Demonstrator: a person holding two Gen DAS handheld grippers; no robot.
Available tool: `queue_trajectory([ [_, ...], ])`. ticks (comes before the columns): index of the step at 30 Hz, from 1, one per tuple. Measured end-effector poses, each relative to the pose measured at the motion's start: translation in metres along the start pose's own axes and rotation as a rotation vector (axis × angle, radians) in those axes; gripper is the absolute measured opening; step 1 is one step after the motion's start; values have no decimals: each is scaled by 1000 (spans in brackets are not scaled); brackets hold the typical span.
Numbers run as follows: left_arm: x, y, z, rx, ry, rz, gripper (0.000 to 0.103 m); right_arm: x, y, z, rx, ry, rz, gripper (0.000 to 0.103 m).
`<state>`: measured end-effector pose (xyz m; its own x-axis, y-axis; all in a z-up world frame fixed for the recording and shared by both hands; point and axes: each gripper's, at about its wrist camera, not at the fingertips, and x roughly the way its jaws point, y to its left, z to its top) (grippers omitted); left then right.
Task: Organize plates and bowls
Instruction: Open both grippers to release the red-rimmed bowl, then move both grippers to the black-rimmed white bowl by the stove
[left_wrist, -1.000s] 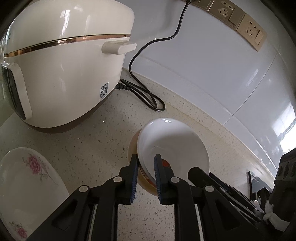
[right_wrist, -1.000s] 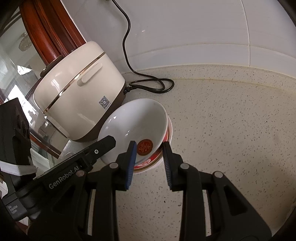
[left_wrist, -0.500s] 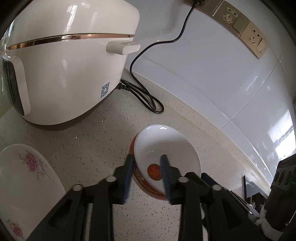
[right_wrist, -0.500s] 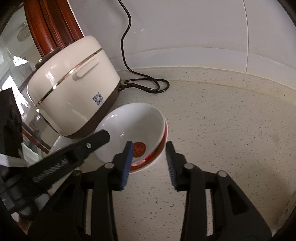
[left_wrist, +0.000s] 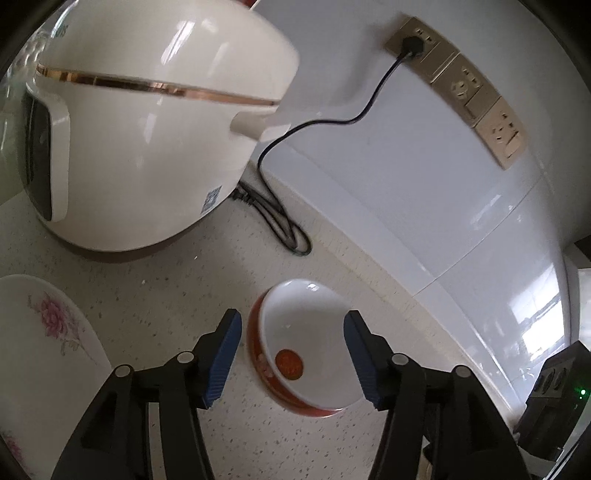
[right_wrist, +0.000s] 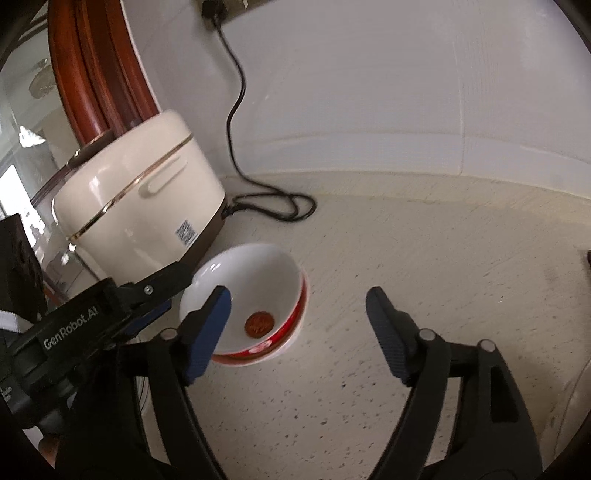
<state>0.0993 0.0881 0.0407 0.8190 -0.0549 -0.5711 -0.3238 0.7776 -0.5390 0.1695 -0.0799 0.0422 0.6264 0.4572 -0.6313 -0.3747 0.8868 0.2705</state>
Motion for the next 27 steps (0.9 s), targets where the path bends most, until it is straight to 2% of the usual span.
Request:
queue_trajectory([
  [2, -4, -5, -1, 21, -25, -13, 59, -4, -3, 2, 9, -17, -15, 83],
  [4, -6, -13, -3, 57, -51, -29, 63, -5, -7, 3, 21, -27, -27, 83],
  [9, -10, -29, -9, 132, -112, -54, 65, -5, -18, 5, 62, -20, -50, 83],
  [15, -16, -41, -8, 167, -188, -103, 67, -13, -29, 13, 99, -32, -59, 85],
  [18, -20, -49, -1, 157, -165, -118, 67, -14, -38, 18, 128, 10, -81, 85],
  [21, -32, -58, 2, 152, -153, -131, 68, -26, -46, 19, 138, 14, -104, 85],
  [24, -44, -67, -3, 162, -139, -150, 72, -43, -58, 15, 152, 19, -129, 86],
  [27, -52, -77, -13, 184, -82, -172, 73, -61, -75, 4, 175, 46, -163, 86],
])
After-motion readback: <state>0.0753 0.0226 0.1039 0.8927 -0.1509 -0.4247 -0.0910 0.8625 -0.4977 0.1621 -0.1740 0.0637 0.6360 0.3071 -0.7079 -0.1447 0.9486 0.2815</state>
